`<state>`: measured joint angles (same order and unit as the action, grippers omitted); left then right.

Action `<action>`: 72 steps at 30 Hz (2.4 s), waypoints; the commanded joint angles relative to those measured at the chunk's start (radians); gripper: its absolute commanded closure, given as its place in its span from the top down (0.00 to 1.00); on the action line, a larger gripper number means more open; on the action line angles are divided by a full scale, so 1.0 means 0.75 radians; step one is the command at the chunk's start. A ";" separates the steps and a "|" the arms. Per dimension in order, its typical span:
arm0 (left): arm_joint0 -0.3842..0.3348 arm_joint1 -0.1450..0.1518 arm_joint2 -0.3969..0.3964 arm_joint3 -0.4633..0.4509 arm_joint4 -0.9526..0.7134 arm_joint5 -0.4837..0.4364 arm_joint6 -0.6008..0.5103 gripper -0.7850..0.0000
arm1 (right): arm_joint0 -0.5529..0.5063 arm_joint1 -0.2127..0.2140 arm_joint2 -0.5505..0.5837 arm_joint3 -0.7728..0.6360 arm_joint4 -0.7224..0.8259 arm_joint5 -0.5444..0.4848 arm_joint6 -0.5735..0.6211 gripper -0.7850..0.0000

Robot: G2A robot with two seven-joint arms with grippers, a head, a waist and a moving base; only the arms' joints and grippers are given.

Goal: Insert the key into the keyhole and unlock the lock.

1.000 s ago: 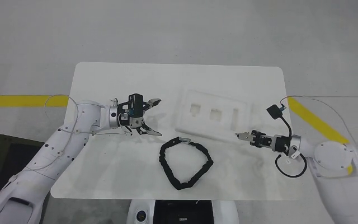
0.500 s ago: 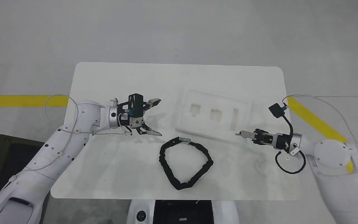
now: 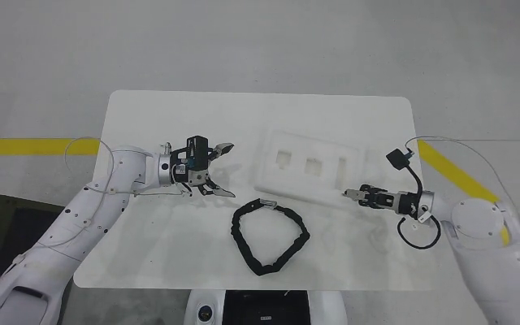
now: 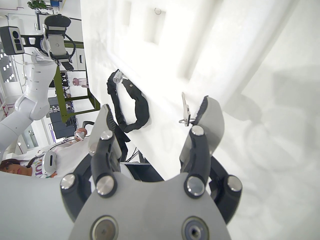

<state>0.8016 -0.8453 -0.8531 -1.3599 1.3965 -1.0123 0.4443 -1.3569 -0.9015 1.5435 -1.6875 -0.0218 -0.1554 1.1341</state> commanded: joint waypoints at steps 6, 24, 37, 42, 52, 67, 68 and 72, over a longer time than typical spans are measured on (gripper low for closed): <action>0.000 0.000 0.000 0.000 0.000 0.000 0.000 1.00 | 0.010 0.004 -0.013 0.020 -0.017 0.005 -0.002 0.49; 0.000 0.000 0.000 0.000 0.000 0.000 0.000 1.00 | 0.016 0.017 -0.038 0.031 -0.117 0.077 -0.020 0.26; 0.000 0.000 0.000 0.000 0.000 0.000 0.000 1.00 | 0.016 0.027 -0.034 0.018 -0.143 0.100 -0.021 0.00; 0.000 0.000 0.000 0.000 0.000 0.000 0.000 1.00 | 0.006 0.034 -0.012 -0.009 -0.154 0.107 -0.016 0.00; 0.000 0.000 0.000 0.000 0.000 0.000 0.000 1.00 | -0.035 0.052 0.044 -0.140 -0.301 0.156 -0.033 0.00; 0.000 0.000 0.000 0.000 0.000 0.000 0.000 1.00 | -0.115 0.057 0.120 -0.298 -0.129 0.055 -0.070 0.00; 0.000 0.000 0.000 0.000 0.000 0.000 0.000 1.00 | -0.130 0.056 0.120 -0.313 -0.110 0.037 -0.081 0.00; 0.000 0.000 0.000 0.000 0.000 0.000 0.000 1.00 | -0.188 0.053 0.112 -0.364 -0.059 -0.022 -0.122 0.00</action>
<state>0.8016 -0.8453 -0.8531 -1.3599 1.3965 -1.0123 0.4443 -1.4882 -0.8612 1.6289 -1.9542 -0.0753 -0.1631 1.0496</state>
